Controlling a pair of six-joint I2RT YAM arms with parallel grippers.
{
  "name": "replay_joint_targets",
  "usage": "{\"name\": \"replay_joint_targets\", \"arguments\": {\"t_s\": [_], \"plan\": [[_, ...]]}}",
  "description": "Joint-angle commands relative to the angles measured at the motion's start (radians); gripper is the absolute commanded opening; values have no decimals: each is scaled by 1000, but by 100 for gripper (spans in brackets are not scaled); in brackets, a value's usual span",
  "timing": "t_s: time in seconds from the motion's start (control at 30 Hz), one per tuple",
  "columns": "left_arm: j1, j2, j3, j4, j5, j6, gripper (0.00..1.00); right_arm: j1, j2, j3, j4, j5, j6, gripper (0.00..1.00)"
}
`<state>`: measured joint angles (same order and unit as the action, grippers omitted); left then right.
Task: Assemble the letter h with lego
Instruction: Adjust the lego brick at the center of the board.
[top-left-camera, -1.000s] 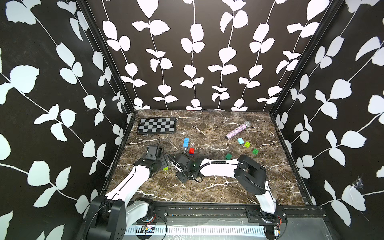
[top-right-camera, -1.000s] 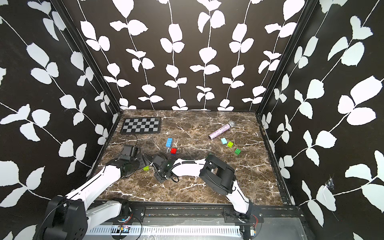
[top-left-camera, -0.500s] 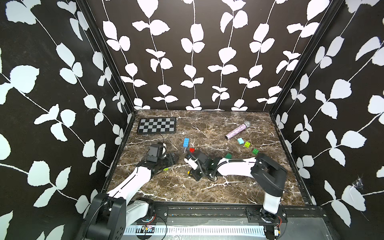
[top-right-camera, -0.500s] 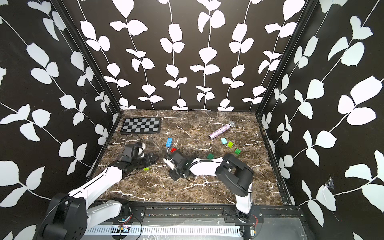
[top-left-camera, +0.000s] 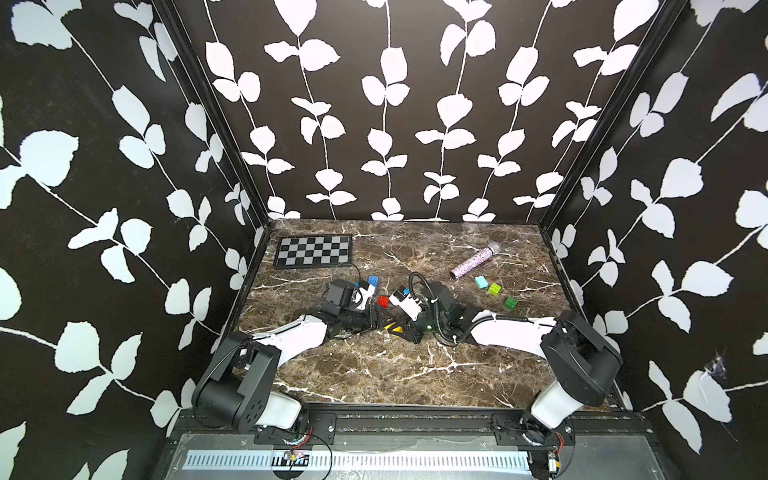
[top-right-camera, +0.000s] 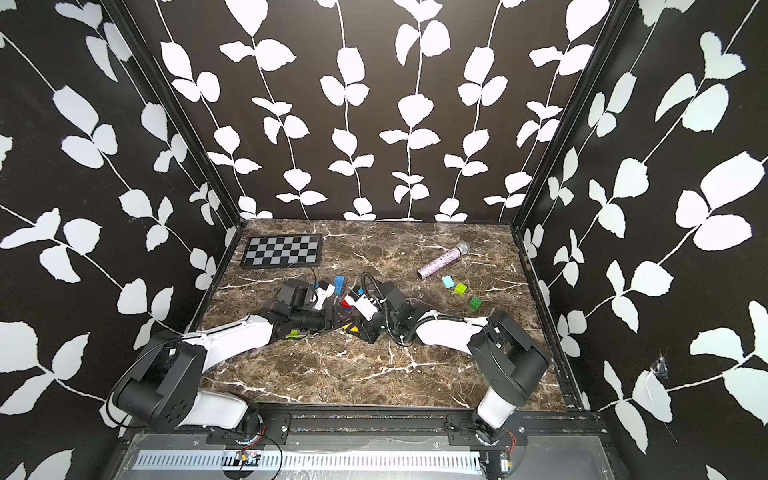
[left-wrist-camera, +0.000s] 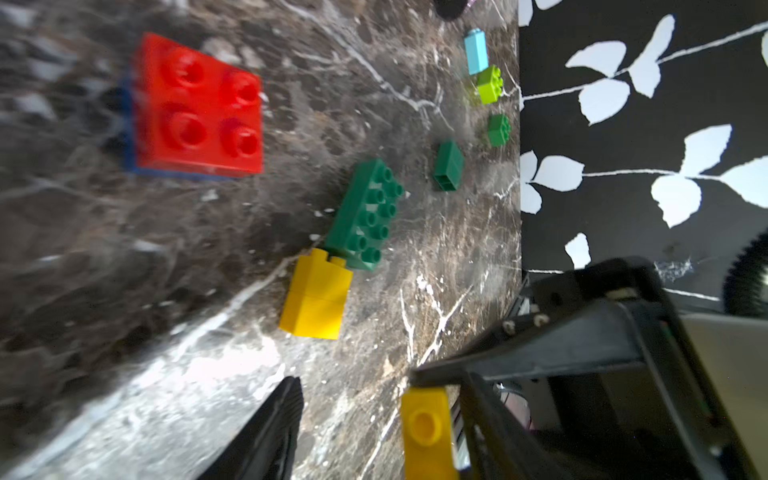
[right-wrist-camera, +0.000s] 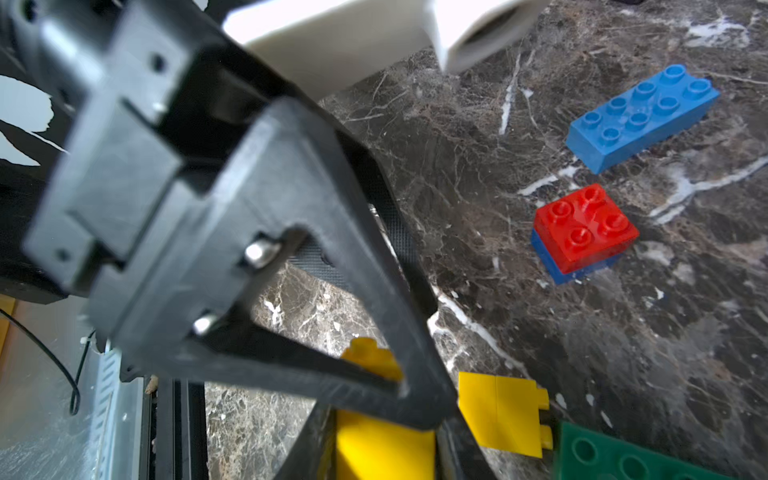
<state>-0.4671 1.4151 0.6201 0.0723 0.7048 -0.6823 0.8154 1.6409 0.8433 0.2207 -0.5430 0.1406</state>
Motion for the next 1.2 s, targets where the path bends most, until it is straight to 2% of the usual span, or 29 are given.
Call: {"name": "replay_joint_targets", "arguments": {"t_s": [0.0,0.17,0.27,0.57,0.6,0.77,0.8,0.83,0.87,0.9,1.0,1.07,1.17], "plan": [[-13,-19,29,-28,33,-5,54,-2,-10,-23,92,-43,-42,0],[-13,-27,33,-67,47,-1,33,-2,-10,-47,140,-44,-38,0],[-13,-16,38,-88,71,-4,31,-2,-25,-59,152,-29,-36,0],[-18,-2,32,-91,91,-19,0,-2,-26,-51,137,-13,-41,0],[-17,-2,32,-92,82,-21,0,-2,-24,-44,123,-7,-40,0],[-17,-28,61,-125,-17,-33,0,-2,-50,-38,72,72,-5,43],[-18,-39,80,-159,-63,-25,0,-4,-86,-50,75,106,5,62],[-17,-47,98,-190,-111,-16,0,-5,-106,-63,83,143,21,70],[-18,-54,117,-218,-163,-9,0,-7,-128,-80,100,192,45,83],[-20,-59,137,-238,-212,-6,0,-11,-148,-90,104,248,73,90],[-55,-45,217,-303,-359,12,0,-37,-195,-107,72,400,143,92],[-108,-9,307,-381,-485,43,0,-70,-221,-126,54,553,249,98],[-208,85,446,-445,-637,79,0,-150,-223,-149,24,601,381,98]]}}
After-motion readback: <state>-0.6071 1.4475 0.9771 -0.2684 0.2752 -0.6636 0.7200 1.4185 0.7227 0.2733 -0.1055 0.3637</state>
